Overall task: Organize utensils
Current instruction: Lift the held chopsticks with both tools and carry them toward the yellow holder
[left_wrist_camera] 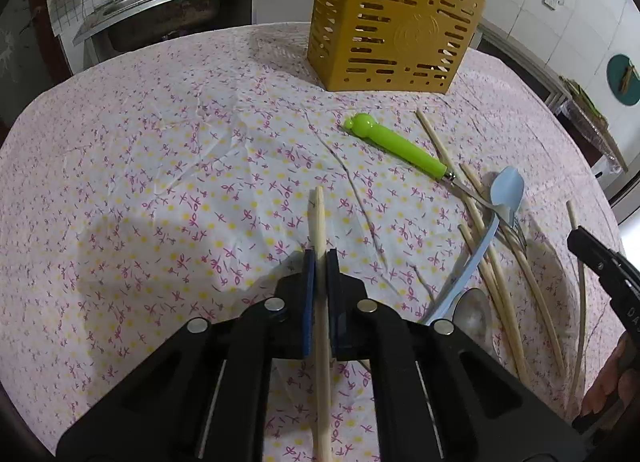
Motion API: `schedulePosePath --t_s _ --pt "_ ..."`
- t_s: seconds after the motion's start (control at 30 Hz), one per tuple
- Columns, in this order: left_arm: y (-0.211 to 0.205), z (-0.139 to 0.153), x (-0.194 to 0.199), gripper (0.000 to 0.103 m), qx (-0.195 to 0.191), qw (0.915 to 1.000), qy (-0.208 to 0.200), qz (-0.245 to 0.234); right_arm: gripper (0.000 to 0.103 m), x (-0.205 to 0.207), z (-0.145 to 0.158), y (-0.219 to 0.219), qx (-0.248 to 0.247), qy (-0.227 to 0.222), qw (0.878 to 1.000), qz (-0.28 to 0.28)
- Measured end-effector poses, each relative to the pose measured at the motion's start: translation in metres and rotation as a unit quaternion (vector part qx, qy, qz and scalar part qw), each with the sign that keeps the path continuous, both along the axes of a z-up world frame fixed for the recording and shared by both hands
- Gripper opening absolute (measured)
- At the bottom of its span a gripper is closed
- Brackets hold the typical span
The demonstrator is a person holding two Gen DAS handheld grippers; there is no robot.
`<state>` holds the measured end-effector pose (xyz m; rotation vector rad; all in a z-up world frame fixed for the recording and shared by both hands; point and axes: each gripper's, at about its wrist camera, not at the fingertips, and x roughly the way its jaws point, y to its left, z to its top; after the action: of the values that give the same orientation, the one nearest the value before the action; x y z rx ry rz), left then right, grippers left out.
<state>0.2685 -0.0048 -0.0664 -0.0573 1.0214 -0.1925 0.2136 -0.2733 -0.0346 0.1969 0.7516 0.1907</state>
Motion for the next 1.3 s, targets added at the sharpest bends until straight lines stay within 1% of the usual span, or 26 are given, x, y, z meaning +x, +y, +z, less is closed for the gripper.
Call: schedulePosePath --t_s 0.1,0.2,0.33,0.47,0.6,0.77,0.93,1.1,1.3 --pt "0.005 0.005 -0.003 0.004 -0.008 0.9998 -0.013 0.008 0.006 -0.001 0.001 0.001 -0.001 -0.001 1.000 0.000" --pt "0.010 0.018 -0.009 0.004 -0.018 0.9990 -0.038 0.012 0.006 -0.002 0.003 -0.001 0.003 -0.004 1.000 -0.002" --pt "0.012 0.033 -0.017 0.004 -0.034 0.9979 -0.053 0.013 0.006 -0.005 0.010 -0.002 0.008 -0.007 1.000 -0.004" --pt "0.011 0.050 -0.031 0.004 -0.041 0.9966 -0.071 0.004 0.006 -0.010 0.026 -0.005 0.011 -0.019 1.000 -0.005" --pt "0.015 0.067 -0.043 0.004 -0.060 0.9947 -0.084 0.002 0.006 -0.017 0.046 -0.006 0.007 -0.038 0.999 -0.006" --pt "0.013 0.093 -0.064 0.004 -0.058 0.9906 -0.124 -0.007 0.006 -0.024 0.065 -0.007 0.008 -0.062 0.998 -0.005" --pt "0.014 0.112 -0.078 0.004 -0.053 0.9869 -0.152 -0.012 0.006 -0.033 0.078 -0.009 0.016 -0.089 0.996 -0.005" --pt "0.012 0.125 -0.077 0.004 -0.053 0.9846 -0.166 -0.012 0.006 -0.030 0.087 -0.010 0.019 -0.101 0.995 -0.004" --pt "0.010 0.133 -0.064 0.004 -0.059 0.9838 -0.169 -0.013 0.006 -0.020 0.096 -0.010 0.022 -0.108 0.994 -0.007"
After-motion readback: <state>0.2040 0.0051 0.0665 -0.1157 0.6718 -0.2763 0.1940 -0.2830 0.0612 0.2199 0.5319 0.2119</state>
